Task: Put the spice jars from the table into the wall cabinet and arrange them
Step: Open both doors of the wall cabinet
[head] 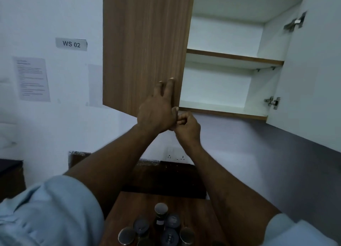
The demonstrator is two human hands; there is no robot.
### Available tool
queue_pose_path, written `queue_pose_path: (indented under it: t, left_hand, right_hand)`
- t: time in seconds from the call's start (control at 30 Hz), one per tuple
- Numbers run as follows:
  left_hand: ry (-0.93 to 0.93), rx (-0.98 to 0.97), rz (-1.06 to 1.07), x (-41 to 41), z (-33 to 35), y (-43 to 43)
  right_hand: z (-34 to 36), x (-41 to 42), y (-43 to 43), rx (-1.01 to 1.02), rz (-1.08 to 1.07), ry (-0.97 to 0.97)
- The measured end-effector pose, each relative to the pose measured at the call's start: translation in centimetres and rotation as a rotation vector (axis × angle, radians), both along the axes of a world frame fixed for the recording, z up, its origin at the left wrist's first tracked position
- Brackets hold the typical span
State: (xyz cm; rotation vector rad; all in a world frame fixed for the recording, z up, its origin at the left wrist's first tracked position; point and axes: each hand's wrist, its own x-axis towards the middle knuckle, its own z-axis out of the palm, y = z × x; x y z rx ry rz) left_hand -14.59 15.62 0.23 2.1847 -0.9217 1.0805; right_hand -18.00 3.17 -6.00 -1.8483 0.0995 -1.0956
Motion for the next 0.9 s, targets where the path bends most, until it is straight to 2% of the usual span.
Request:
queue_pose_path:
  t: [0.2,0.43,0.57,0.7,0.9]
  left_hand:
    - [-0.147,0.039,-0.051,-2.0,-0.7,7.5]
    - [-0.194,-0.072,0.203,-2.6,-1.5,15.6]
    - [-0.138,-0.088,0.35,-2.2,-2.0,21.0]
    - [-0.047,-0.112,0.487,-1.7,-2.1,26.2]
    - [0.058,-0.054,0.633,-1.0,-2.5,30.1]
  right_hand:
    - [-1.4,-1.1,5.6,0.028,0.305,0.005]
    - [-1.8,-0.2,14.1,-0.132,0.557,0.092]
    - [-1.9,0.7,20.2,-0.108,0.612,0.088]
    - [-0.8,1.6,25.9,-0.101,0.641,0.19]
    - [0.2,3.4,30.2,-0.251,0.621,0.336]
